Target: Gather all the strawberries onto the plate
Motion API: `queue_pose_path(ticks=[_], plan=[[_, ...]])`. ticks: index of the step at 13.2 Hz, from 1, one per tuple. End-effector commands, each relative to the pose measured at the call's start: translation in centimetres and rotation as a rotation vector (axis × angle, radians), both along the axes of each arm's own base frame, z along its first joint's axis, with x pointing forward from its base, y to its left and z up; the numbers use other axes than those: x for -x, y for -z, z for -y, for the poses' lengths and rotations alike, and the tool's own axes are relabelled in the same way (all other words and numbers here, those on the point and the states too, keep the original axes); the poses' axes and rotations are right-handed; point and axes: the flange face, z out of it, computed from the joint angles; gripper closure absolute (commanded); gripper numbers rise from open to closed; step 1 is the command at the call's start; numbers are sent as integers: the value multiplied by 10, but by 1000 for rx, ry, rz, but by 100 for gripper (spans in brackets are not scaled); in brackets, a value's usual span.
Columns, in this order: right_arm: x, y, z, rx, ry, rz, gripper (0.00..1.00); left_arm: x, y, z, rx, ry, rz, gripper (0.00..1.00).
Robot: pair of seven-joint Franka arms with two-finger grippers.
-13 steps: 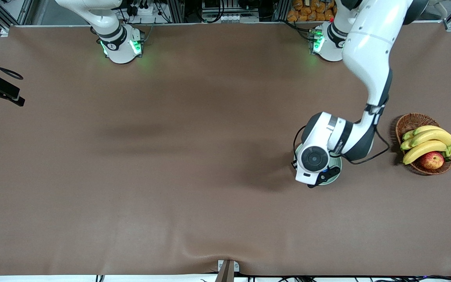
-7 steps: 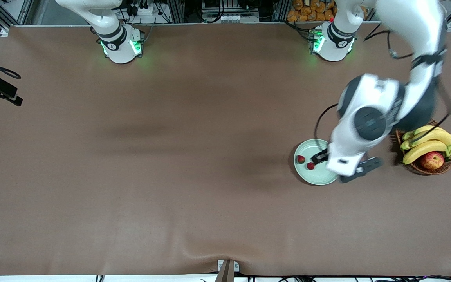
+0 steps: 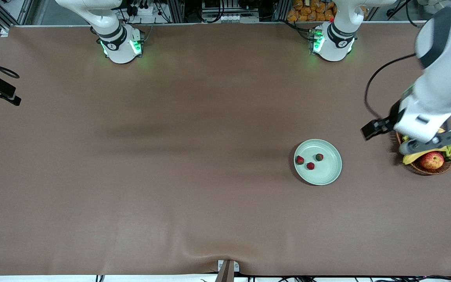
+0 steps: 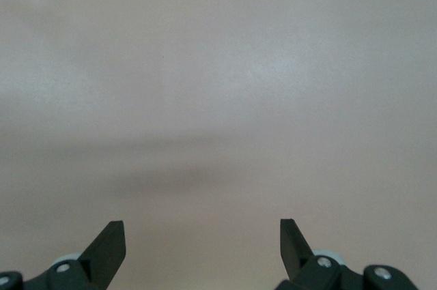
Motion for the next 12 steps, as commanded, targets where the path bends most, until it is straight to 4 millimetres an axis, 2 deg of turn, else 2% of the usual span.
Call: queue_pose_path(ticks=[1,3,6,12], plan=[[3,-6,2,-5,14,2,0,26,-26,-37,76,113,-2,0],[3,-6,3,-5,14,1,0,44,-29,-46,75,111,-4,0],[3,-6,2,-5,9,-1,0,68,-38,-48,68,116,-4,0],[7,-5,2,6,3,-22,0,78,-53,-45,65,132,-35,0]])
